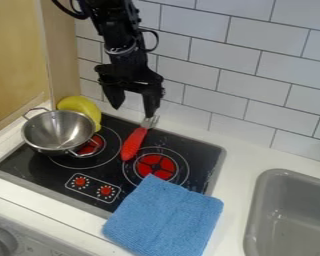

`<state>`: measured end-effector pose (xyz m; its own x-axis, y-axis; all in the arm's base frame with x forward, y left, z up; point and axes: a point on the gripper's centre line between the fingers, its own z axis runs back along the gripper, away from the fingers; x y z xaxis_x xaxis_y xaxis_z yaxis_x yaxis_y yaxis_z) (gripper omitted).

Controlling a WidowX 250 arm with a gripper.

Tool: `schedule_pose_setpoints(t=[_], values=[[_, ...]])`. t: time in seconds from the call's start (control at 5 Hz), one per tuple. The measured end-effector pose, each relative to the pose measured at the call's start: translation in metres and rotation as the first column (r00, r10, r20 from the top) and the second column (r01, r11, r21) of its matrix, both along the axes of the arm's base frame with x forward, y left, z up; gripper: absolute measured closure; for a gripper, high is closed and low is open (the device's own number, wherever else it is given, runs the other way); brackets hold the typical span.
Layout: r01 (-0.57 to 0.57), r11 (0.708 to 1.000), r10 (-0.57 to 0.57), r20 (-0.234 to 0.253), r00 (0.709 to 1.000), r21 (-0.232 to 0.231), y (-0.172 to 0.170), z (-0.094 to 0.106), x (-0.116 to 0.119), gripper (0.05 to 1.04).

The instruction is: Move the red fork to the right side of the stove

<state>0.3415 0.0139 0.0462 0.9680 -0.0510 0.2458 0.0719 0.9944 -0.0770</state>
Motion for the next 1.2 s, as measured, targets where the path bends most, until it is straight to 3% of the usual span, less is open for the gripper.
schedule_pose_setpoints(t=[0.2, 0.6, 0.8, 1.2], values=[[-0.006, 1.000, 0.006, -0.008, 1.000, 0.027, -0.002, -0.004, 0.001, 0.085], [0.013, 1.000, -0.012, -0.093, 0.996, 0.011, -0.013, -0.026, -0.003, 0.085], [0.020, 1.000, -0.019, -0.099, 0.995, 0.001, -0.014, -0.029, 0.003, 0.085], [0.025, 0.999, -0.021, -0.159, 0.987, 0.025, -0.010, -0.044, -0.004, 0.085]])
